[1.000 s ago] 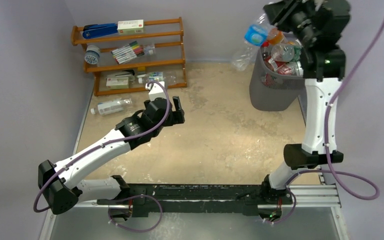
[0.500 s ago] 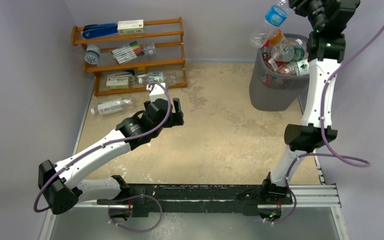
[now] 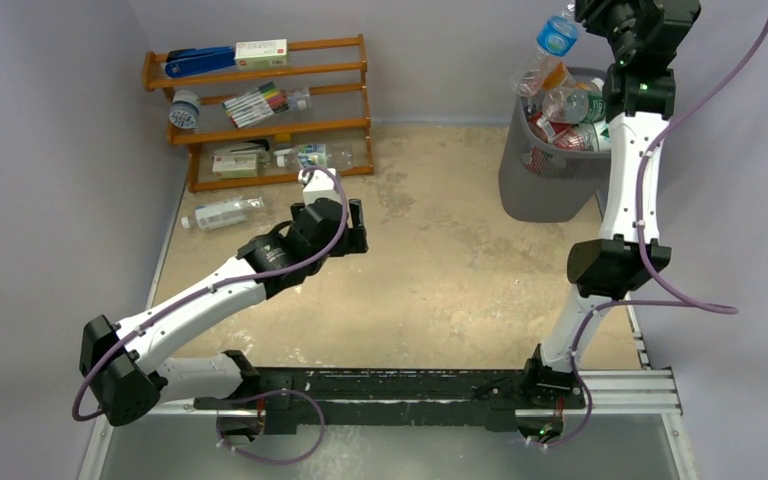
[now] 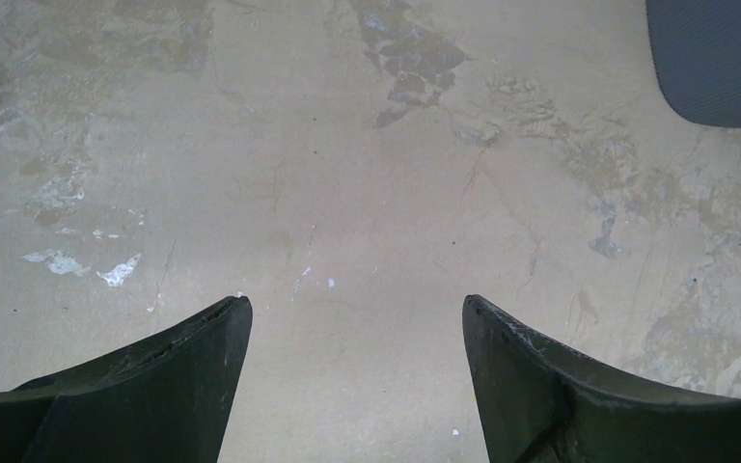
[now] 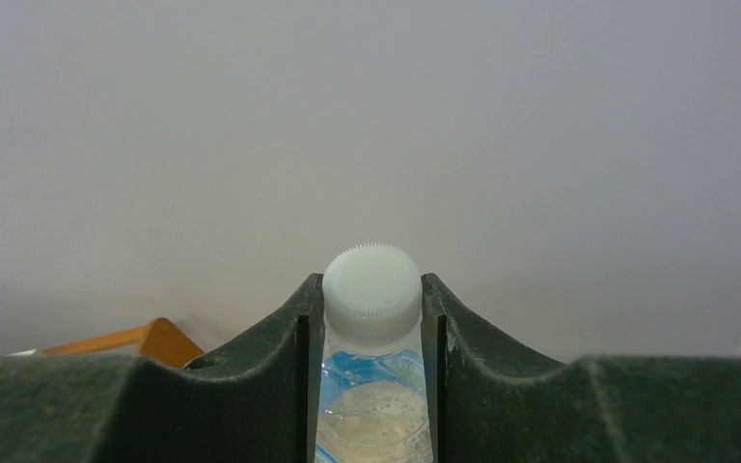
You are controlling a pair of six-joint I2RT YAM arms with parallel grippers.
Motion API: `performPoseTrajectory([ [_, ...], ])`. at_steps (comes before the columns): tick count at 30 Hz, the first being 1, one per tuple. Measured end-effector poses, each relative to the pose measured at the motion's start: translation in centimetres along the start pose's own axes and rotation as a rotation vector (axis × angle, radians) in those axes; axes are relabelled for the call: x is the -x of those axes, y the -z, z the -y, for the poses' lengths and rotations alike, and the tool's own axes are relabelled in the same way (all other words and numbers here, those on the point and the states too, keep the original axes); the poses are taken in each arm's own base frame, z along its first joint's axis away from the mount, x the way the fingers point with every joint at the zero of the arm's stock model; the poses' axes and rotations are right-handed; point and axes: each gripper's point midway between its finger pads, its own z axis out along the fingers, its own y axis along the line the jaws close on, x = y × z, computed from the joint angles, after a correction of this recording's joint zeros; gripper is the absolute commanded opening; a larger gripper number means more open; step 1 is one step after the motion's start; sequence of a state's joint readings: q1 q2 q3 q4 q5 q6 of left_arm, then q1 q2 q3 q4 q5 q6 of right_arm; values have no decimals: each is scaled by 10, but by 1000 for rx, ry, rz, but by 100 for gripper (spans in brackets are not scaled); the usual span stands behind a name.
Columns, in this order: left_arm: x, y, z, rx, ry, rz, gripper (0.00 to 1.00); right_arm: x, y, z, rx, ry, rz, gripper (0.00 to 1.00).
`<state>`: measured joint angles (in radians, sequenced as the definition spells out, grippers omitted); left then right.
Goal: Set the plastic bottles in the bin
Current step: Place the plastic bottle in the trash bin.
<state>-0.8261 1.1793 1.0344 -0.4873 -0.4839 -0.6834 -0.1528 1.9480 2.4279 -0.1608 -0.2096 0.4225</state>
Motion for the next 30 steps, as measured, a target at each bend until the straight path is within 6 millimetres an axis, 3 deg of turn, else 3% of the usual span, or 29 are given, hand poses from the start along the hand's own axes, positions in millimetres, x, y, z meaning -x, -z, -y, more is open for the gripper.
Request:
performPoseTrajectory([
  [13,-3,-7,-2,3,-21,-19,80,-1,2,11,-54,172,3,29],
  [19,-3,-8,-3,4,-17,-20,80,-19,-1,-6,-45,241,-25,29],
  [24,-3,-8,-4,4,-16,-22,80,-21,0,-20,-42,290,-14,29],
  [30,-3,-8,-4,3,-18,-23,80,-21,4,-24,-77,329,-1,29],
])
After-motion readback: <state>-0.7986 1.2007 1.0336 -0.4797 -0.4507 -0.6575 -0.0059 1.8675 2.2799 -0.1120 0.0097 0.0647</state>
